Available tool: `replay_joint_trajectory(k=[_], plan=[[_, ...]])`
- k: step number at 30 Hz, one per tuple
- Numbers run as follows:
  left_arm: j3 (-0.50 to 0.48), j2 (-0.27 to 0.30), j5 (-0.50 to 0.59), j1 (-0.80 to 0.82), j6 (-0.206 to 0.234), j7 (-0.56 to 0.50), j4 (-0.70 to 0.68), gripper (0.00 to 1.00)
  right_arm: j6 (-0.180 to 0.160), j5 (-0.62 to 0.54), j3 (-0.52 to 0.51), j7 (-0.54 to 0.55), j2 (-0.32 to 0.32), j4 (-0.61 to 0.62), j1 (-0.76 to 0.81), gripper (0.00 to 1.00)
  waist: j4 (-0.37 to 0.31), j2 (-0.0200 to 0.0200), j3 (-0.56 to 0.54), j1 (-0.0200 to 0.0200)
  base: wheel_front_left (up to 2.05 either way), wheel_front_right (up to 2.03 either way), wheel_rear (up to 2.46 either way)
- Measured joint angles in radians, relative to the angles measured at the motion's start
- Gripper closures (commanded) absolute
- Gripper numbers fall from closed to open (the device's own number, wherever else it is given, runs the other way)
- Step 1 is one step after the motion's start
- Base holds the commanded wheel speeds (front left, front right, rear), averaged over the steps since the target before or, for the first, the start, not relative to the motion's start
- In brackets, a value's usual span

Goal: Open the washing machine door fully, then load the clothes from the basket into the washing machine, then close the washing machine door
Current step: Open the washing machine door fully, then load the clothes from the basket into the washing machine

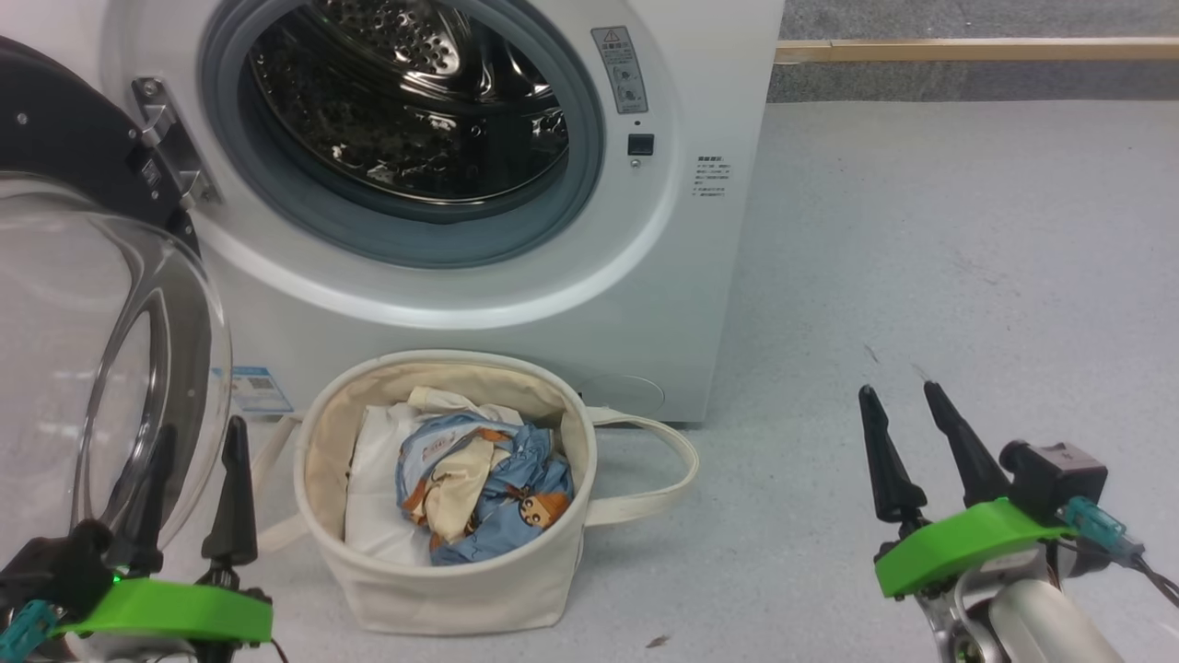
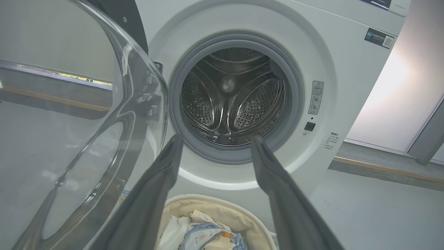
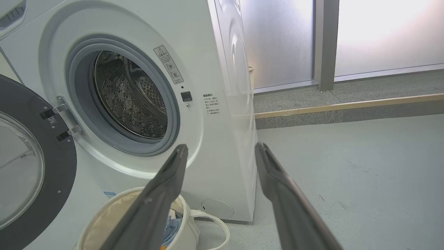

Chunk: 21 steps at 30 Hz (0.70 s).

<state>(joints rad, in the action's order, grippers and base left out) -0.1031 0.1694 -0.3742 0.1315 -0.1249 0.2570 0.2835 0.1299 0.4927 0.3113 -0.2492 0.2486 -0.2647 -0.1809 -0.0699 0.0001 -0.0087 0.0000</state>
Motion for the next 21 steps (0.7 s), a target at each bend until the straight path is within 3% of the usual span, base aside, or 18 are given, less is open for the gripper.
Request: replay_joint_trajectory(k=[21], plan=[[-0.007,0.003,0.001,0.000,0.000,0.000,0.016,0.00,0.000,0.000,0.000,0.000,0.001,-0.006,-0.003,0.00,0.037,0.0000,0.003,0.0000,0.00,0.00,0.00]])
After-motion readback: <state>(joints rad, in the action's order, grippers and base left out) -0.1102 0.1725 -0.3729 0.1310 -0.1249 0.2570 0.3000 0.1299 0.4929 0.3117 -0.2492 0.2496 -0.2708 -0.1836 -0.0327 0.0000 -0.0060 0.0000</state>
